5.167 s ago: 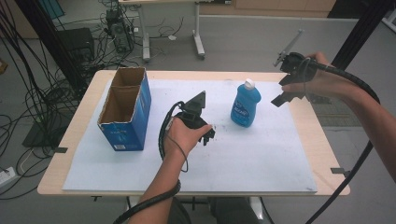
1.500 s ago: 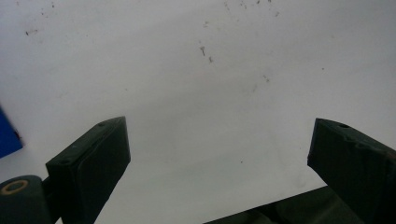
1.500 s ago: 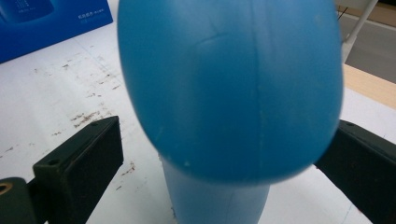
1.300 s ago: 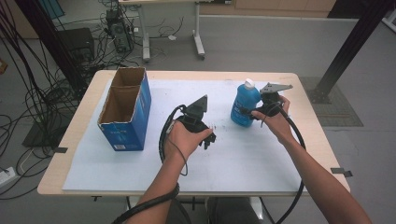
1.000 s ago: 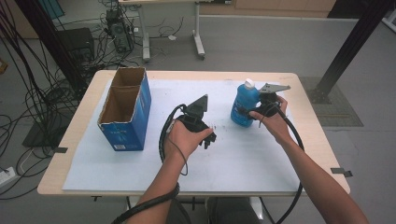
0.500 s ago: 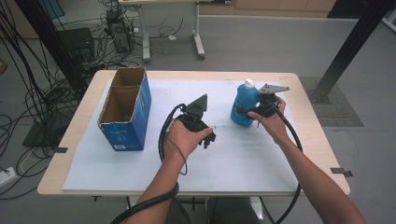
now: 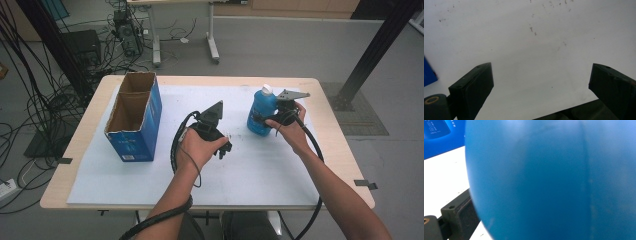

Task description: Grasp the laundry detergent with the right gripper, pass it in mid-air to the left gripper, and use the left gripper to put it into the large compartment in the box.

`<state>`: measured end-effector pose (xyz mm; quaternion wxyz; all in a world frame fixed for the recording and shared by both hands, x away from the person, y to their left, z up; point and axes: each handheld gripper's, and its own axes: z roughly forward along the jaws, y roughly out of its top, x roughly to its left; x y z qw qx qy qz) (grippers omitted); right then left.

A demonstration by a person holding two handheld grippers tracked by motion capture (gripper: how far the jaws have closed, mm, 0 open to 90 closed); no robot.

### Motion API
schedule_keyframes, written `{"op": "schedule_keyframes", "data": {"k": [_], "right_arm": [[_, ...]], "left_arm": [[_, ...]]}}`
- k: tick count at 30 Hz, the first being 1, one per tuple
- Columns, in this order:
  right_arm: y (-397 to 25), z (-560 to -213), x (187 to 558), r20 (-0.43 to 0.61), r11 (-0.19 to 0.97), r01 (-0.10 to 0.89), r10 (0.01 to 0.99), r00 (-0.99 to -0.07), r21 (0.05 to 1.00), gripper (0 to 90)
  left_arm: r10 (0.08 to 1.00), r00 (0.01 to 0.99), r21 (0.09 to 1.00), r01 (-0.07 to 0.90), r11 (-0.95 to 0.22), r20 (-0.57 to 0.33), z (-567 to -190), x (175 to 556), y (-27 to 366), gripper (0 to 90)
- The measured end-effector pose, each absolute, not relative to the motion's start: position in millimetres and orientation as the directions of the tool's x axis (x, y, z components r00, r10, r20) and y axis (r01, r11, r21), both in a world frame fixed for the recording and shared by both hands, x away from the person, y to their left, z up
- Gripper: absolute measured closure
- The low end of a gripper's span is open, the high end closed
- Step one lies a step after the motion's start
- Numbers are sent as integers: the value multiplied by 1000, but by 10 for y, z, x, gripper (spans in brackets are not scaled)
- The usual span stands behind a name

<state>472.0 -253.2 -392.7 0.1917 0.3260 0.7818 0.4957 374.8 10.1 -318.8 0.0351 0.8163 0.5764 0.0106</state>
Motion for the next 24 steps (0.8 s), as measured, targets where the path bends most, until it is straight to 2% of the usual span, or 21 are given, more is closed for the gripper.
{"op": "schedule_keyframes", "data": {"k": [24], "right_arm": [[-2542,-3925,4720,22,295,317,699,-715,901,14]], "left_arm": [[940,339,69,939,-337,-27,-3169,3743,84,61]]}}
